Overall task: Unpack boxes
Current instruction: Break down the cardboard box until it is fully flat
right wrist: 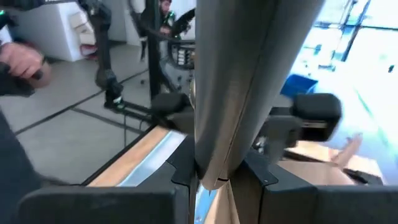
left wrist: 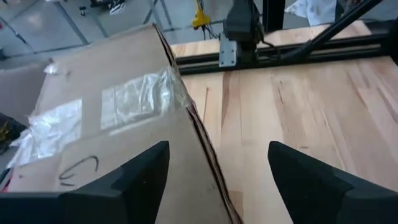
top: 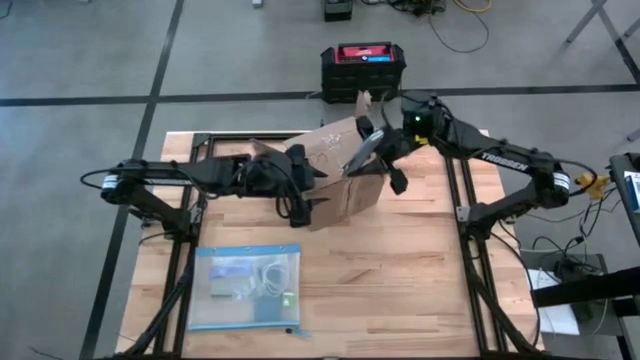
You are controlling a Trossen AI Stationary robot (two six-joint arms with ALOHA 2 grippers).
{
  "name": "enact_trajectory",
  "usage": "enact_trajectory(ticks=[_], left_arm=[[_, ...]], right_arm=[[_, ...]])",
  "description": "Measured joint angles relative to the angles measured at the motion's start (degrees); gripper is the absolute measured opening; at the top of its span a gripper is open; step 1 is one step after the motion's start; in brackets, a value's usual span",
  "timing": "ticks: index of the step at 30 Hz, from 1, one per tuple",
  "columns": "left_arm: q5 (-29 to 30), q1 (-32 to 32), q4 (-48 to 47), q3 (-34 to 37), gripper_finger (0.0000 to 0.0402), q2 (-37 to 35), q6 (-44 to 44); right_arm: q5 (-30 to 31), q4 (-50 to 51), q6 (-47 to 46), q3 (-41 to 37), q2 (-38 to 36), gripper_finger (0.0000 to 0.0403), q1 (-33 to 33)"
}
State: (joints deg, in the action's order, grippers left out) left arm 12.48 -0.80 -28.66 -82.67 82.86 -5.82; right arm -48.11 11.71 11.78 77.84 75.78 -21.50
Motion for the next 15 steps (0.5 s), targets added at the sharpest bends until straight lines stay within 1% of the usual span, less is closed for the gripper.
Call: enact_trajectory(ticks=[4,8,15], left_arm=[[0.5,0.0,-0.6,0.0,0.0259,0.2,0.3],[0.5,0.0,-0.8,0.0,0.0254,0.2,0.4],[0.6,0.0,-2.1,-0.1,0.0250,0.8,1.9]], right_arm=[[1.9,-3.9,-0.8,-3.4,0.9,0.0047,0.0],[2.0,-6.6,-2.2,-3.5,2.2,0.0047,-0.1],[1.8,-5.7,-3.0,-3.6,4.0,0.0047,-0.4]])
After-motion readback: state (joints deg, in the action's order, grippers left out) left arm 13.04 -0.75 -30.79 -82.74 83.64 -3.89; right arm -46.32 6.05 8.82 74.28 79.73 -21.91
